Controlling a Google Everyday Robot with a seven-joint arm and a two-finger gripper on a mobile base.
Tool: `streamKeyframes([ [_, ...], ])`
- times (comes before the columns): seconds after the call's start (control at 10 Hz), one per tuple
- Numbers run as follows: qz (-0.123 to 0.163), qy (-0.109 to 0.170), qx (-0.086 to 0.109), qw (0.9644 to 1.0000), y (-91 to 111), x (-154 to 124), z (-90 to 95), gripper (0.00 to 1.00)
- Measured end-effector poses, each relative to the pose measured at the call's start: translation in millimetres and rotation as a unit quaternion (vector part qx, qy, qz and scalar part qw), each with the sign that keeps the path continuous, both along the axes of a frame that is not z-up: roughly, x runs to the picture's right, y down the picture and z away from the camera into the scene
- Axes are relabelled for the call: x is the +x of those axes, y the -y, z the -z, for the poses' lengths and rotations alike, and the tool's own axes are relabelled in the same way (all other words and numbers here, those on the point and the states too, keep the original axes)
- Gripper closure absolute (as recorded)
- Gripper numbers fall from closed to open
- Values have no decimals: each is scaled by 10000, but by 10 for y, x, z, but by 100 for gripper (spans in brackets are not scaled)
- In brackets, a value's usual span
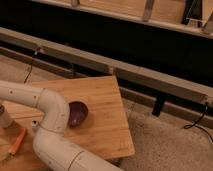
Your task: Place the eraser in the ceramic cup
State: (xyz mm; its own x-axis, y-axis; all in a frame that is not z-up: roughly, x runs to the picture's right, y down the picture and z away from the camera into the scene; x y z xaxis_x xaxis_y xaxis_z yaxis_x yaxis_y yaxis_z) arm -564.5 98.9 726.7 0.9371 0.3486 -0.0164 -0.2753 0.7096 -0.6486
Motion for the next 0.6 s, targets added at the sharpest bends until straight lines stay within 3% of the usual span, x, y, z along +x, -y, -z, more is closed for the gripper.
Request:
streamKeyframes([
  [0.2, 30, -4, -22, 10000, -25, 0, 2, 95],
  [0.6, 135, -90, -7, 9999, -71, 28, -57, 55],
])
